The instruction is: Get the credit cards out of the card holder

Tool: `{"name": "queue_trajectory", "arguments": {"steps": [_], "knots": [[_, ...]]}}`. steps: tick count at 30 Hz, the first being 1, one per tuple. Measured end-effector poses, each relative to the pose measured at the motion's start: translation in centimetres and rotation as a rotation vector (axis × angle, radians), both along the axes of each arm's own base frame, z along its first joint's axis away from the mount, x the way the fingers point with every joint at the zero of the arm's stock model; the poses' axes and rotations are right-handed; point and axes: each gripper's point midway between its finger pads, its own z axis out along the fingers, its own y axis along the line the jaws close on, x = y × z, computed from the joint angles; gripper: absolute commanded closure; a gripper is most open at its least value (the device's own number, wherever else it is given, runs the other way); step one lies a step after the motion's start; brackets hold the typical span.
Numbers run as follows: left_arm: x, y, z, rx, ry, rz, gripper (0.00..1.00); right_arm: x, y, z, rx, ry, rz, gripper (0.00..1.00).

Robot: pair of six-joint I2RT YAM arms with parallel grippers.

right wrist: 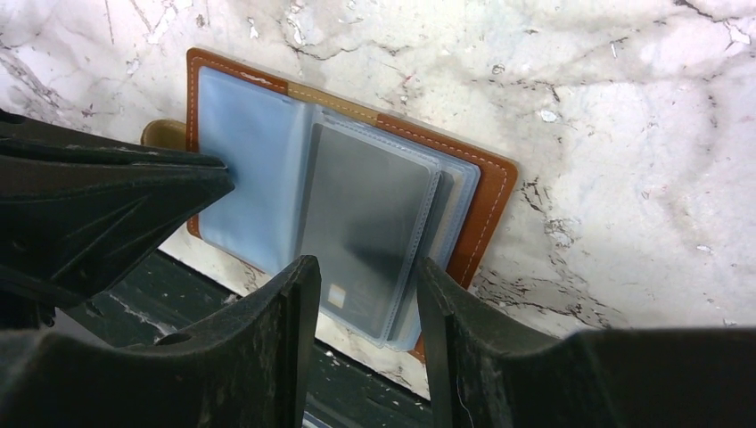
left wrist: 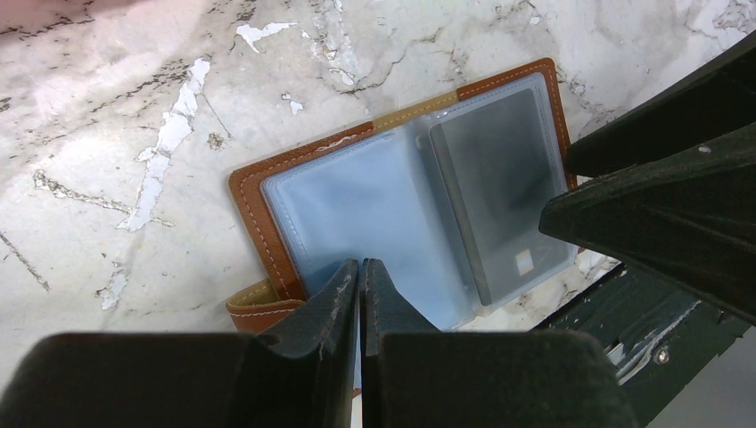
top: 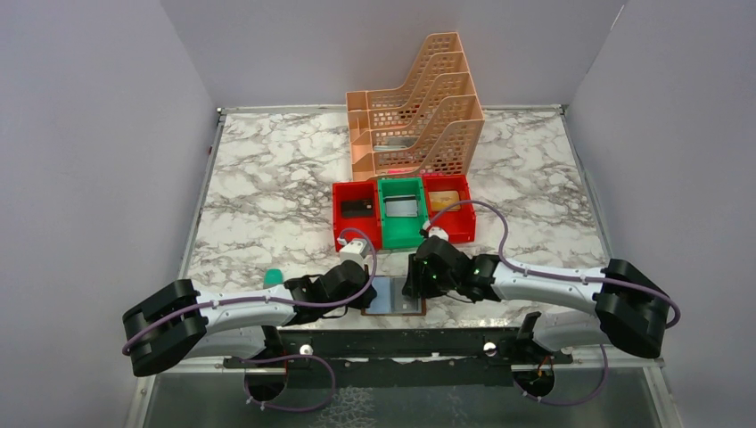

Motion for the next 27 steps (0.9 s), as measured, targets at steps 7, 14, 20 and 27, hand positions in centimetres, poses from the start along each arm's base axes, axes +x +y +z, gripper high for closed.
{"name": "queue_trajectory", "arguments": {"steps": [7, 14, 20, 27], "knots": [[0.0, 0.0, 0.0, 0.000, 0.000, 0.000, 0.91, 0.1, 0.2, -0.2, -0.003, -0.003, 0.008, 0.50], [0.0, -0.1, 0.0, -0.001, 0.001, -0.002, 0.91, 0.4, 0.9, -0.5, 0.007, 0.001, 0.011, 0.53], [0.0, -0.1, 0.0, -0.002, 0.002, -0.004, 0.91, 0.3, 1.0, -0.5, 0.010, 0.003, 0.019, 0.52], [0.0, -0.3, -0.1, -0.005, 0.002, -0.006, 0.91, 0.2, 1.9, 0.7, 0.035, 0.001, 0.058, 0.50]]}}
